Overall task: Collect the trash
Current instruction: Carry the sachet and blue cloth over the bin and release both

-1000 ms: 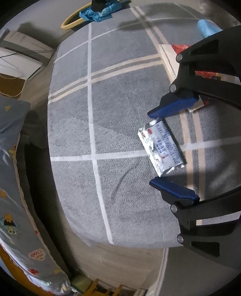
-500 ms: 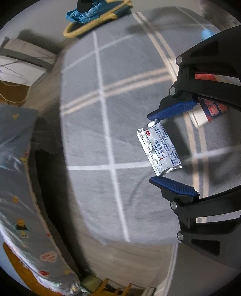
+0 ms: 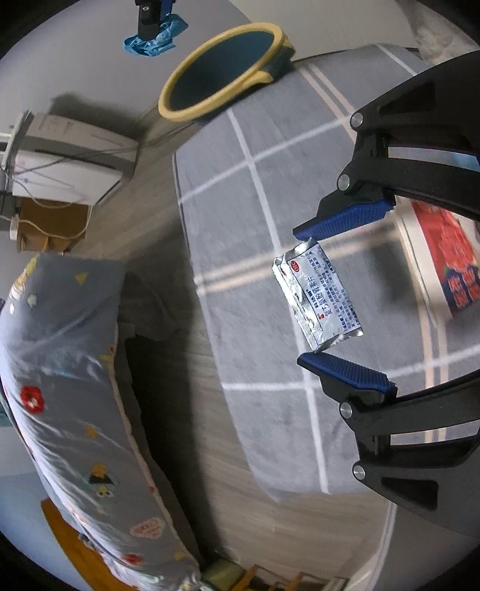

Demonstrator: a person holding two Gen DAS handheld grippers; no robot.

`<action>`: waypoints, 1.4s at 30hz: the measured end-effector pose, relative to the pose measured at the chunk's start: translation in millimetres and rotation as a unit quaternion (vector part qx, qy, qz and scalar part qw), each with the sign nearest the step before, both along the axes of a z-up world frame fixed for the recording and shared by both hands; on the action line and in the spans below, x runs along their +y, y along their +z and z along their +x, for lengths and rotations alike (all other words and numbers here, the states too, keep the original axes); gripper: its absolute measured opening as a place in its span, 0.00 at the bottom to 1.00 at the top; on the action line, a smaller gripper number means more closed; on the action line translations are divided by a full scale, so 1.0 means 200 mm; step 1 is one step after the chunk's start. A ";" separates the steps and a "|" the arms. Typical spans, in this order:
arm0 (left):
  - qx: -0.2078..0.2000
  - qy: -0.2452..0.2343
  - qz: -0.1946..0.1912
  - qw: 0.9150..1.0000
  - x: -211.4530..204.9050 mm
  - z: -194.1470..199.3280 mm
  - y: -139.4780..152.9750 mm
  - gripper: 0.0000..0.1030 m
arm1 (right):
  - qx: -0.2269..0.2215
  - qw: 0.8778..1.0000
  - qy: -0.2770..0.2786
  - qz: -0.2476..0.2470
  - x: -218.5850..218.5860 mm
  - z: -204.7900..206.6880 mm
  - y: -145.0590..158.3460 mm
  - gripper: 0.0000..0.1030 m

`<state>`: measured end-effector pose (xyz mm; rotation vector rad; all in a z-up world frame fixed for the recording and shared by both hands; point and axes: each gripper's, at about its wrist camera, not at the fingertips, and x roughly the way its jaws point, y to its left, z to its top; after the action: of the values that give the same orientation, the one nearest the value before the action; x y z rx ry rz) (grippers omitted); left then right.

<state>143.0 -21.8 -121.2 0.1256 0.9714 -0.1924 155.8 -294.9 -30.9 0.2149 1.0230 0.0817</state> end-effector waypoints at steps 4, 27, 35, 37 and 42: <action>-0.001 -0.010 -0.004 1.000 -0.08 0.02 0.01 0.61 | -0.005 1.000 -0.001 -0.007 -0.14 -0.01 0.03 0.36; -0.030 -0.195 -0.038 0.980 -0.98 -0.05 0.16 0.62 | 0.052 0.994 -0.095 -0.013 -0.79 0.02 -0.32 0.36; -0.005 -0.238 -0.032 0.971 -1.27 0.05 0.11 0.62 | 0.059 0.985 -0.159 0.042 -0.92 0.01 -0.39 0.36; -0.004 -0.248 -0.018 0.969 -1.32 0.07 0.09 0.62 | 0.067 0.983 -0.166 0.049 -0.93 0.02 -0.42 0.36; 0.006 -0.265 -0.002 0.964 -1.45 0.10 -0.01 0.62 | 0.072 0.980 -0.176 0.055 -0.95 0.03 -0.46 0.36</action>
<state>163.1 -311.5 -122.4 0.3813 0.9339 -0.6883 161.9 -484.1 -121.9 0.5057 1.1116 -0.2021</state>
